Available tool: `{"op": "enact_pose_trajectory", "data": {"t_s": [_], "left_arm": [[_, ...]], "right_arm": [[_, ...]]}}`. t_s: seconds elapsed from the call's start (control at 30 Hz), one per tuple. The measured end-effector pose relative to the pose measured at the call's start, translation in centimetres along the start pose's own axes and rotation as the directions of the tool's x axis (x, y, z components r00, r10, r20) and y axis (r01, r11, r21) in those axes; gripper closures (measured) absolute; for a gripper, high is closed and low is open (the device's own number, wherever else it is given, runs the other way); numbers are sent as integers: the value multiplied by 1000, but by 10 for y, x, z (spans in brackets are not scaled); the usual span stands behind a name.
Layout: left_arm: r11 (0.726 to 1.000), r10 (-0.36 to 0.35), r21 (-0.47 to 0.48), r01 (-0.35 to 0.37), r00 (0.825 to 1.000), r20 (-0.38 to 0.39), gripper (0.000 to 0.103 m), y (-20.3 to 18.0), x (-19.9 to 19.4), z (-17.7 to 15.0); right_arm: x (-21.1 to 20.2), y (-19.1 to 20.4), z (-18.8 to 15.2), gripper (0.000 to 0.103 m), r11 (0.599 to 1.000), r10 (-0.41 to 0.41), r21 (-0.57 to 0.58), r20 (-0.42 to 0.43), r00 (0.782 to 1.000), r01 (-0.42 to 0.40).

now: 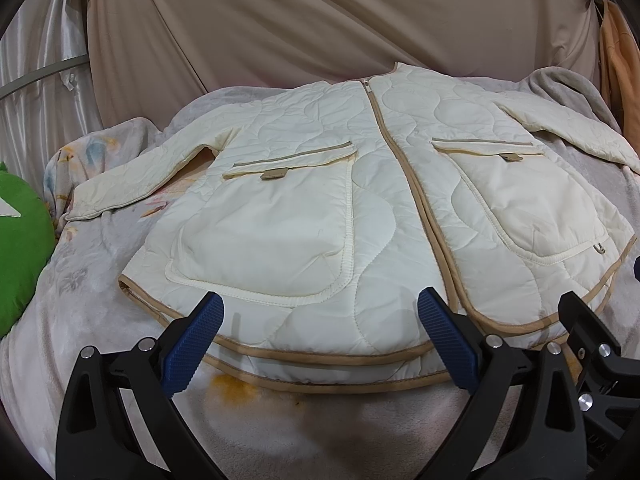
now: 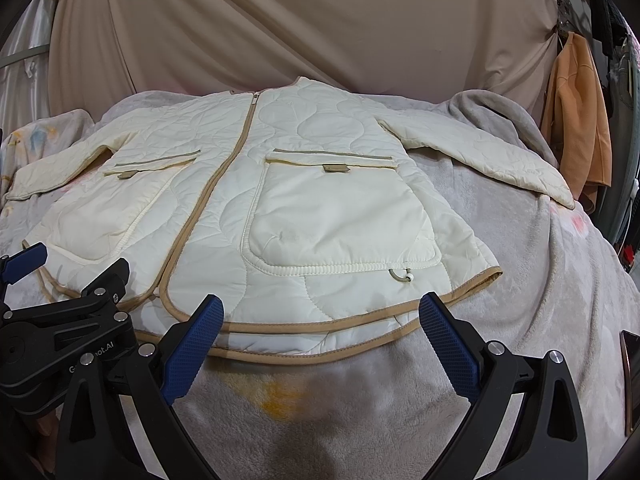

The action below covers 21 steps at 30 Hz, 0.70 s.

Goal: Fold large clothes

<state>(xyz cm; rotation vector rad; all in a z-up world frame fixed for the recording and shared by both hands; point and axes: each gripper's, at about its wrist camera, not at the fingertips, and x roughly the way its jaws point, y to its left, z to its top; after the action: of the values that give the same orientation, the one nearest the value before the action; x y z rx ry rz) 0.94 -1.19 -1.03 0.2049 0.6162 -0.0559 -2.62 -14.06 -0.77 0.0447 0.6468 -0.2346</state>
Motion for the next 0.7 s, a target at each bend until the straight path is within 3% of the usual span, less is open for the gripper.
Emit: {"op": "enact_pose_trajectory", "data": {"t_s": [0.53, 0.7], "left_arm": [[1000, -7, -8, 7, 1000, -3, 9, 6, -2, -2], [999, -5, -40, 6, 1000, 19, 6, 51, -11, 22]], "right_arm": [[1, 1, -1, 7, 1000, 14, -11, -10, 1000, -14], [-14, -50, 25, 7, 999, 48, 7, 0, 999, -48]]}}
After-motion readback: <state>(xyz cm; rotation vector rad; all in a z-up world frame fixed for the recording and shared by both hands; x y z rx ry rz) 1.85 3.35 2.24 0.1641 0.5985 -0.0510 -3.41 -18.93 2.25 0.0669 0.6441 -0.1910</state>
